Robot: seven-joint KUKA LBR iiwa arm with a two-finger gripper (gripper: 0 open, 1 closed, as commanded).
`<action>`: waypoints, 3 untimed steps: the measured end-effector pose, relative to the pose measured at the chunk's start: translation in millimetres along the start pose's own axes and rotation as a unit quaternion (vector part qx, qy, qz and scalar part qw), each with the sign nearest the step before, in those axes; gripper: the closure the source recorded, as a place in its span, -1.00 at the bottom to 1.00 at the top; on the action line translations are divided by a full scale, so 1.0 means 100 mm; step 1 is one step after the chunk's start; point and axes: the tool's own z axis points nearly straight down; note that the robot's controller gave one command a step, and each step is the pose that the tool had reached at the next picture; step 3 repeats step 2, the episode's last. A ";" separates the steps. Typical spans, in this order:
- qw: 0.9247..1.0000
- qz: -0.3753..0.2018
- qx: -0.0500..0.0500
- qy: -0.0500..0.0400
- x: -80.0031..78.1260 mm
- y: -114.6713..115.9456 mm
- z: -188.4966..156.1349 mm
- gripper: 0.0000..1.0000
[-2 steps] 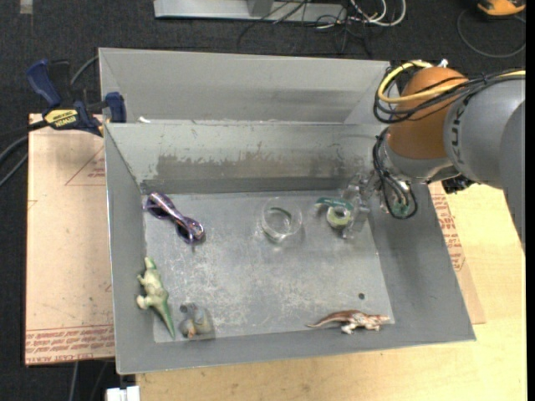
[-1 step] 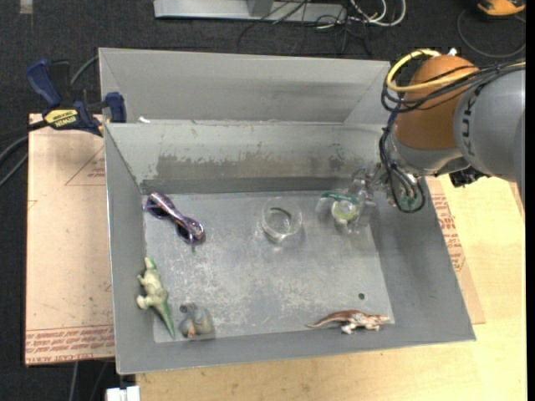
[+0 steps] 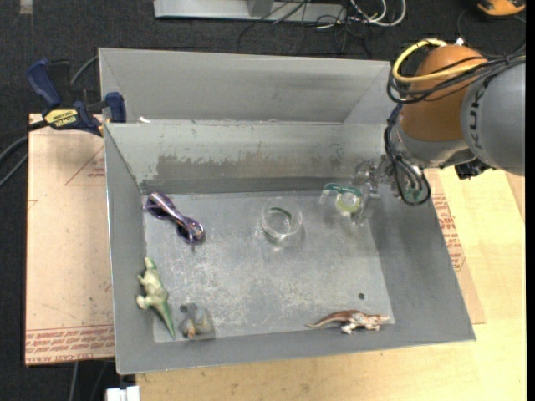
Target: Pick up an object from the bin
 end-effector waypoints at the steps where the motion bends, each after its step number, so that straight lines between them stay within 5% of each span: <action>1: 1.000 0.000 0.000 -0.002 -0.01 0.00 -0.11 1.00; 3: 1.000 0.000 0.000 0.000 0.00 0.00 -0.21 1.00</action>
Offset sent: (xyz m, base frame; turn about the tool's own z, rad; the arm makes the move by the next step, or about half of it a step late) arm 0.0000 0.0000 0.0664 0.0000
